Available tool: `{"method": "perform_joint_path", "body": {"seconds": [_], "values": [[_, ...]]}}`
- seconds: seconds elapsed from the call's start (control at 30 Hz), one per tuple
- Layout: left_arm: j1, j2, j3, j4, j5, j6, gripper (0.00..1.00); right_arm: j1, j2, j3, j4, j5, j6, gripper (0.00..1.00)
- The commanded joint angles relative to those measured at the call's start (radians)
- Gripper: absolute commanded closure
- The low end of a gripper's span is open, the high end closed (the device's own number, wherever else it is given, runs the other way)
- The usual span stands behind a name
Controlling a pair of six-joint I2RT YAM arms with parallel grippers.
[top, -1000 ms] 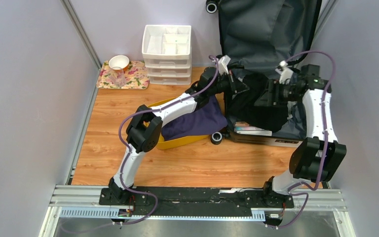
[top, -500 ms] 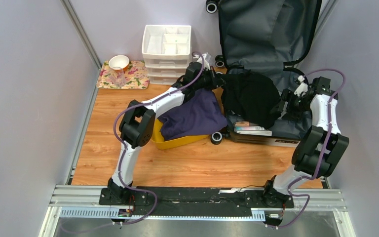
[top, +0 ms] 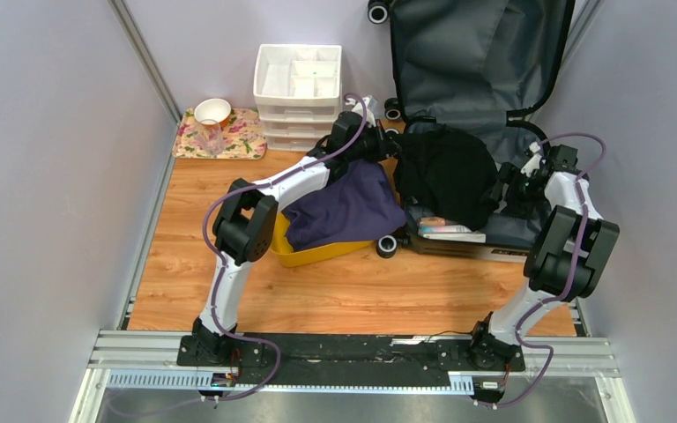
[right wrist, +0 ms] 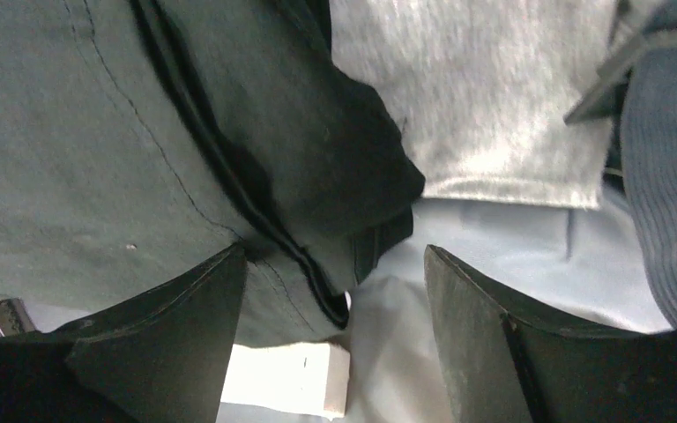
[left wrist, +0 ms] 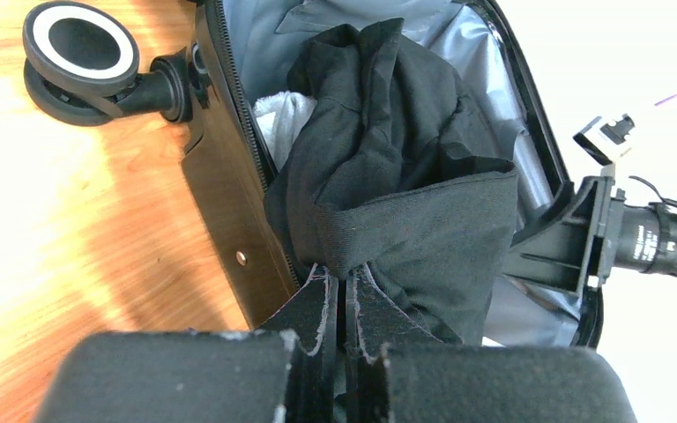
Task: Open, take out, and arrange the luggage
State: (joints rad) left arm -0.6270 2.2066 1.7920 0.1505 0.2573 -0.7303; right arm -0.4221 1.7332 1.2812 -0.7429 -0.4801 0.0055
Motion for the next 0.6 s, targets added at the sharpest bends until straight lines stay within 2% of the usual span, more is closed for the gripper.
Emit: {"method": "perform_joint_path", "body": {"seconds": [0.0,0.13,0.2,0.27,0.3,0.33,0.43,0.57], "values": [[0.012,-0.042,0.017,0.035,-0.004,0.023,1.00,0.009,0.054,0.027,0.119,-0.102,0.040,0.23],[0.012,-0.036,0.017,0.038,-0.001,0.023,1.00,0.020,0.095,0.064,0.117,-0.195,0.053,0.28],[0.012,-0.033,0.017,0.044,0.000,0.023,1.00,0.023,0.103,0.079,0.109,-0.257,0.047,0.34],[0.012,-0.033,0.017,0.047,0.002,0.026,1.00,0.025,0.100,0.083,0.103,-0.294,0.045,0.48],[0.012,-0.033,0.018,0.047,0.002,0.029,1.00,0.025,0.092,0.081,0.102,-0.317,0.042,0.59],[0.012,-0.035,0.021,0.047,0.002,0.034,1.00,0.025,0.074,0.081,0.088,-0.324,0.034,0.77],[0.012,-0.041,0.038,0.040,0.003,0.064,1.00,0.023,0.042,0.111,-0.005,-0.327,-0.030,1.00],[0.004,-0.053,0.067,0.015,0.016,0.146,1.00,0.014,-0.059,0.145,-0.076,-0.295,-0.085,1.00]]}}
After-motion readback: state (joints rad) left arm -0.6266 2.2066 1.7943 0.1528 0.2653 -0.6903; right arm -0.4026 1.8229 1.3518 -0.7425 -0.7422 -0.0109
